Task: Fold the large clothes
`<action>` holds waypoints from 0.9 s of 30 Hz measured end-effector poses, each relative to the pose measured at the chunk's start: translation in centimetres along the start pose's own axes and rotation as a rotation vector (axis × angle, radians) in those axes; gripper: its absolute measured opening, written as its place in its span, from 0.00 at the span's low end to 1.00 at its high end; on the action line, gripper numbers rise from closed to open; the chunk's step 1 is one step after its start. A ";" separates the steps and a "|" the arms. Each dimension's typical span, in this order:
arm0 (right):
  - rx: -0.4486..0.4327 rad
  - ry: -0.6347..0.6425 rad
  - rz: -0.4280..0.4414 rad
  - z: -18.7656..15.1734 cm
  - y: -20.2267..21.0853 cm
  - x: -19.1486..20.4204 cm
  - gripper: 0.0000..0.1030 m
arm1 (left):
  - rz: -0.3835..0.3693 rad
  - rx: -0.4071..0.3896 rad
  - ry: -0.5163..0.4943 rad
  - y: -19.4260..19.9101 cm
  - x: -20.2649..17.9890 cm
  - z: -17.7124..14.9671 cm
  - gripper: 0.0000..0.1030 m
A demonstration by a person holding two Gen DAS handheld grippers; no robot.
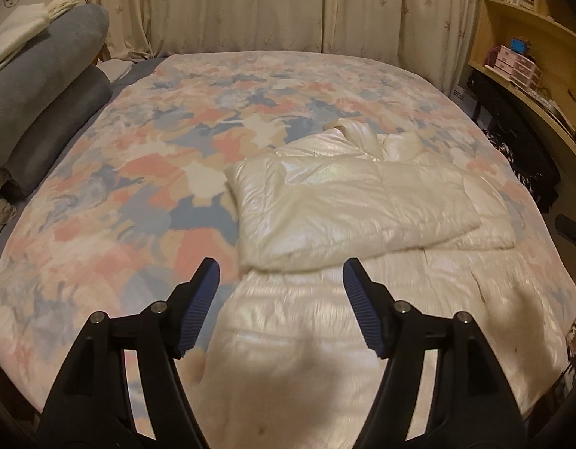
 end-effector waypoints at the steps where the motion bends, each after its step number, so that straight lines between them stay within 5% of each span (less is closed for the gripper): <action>1: -0.002 0.002 0.002 -0.6 1.1 -0.2 0.81 | -0.001 -0.002 -0.002 0.8 0.1 -0.6 0.64; 13: 0.008 0.021 -0.015 -9.6 11.0 -6.2 0.89 | -0.056 0.030 0.060 7.0 4.3 -9.3 0.68; 27: 0.127 -0.128 -0.145 -21.4 12.8 -17.8 0.90 | -0.208 0.219 0.178 4.1 7.1 -19.6 0.68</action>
Point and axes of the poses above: each gripper's, at about its wrist camera, not at the fingertips, and y roughly against the way its jaws point, x to its left, z to its top, the point moved 9 cm from there along -y, roughly the way its jaws point, and after that the axes turned 6 degrees about -z, right-handed, at the moved point
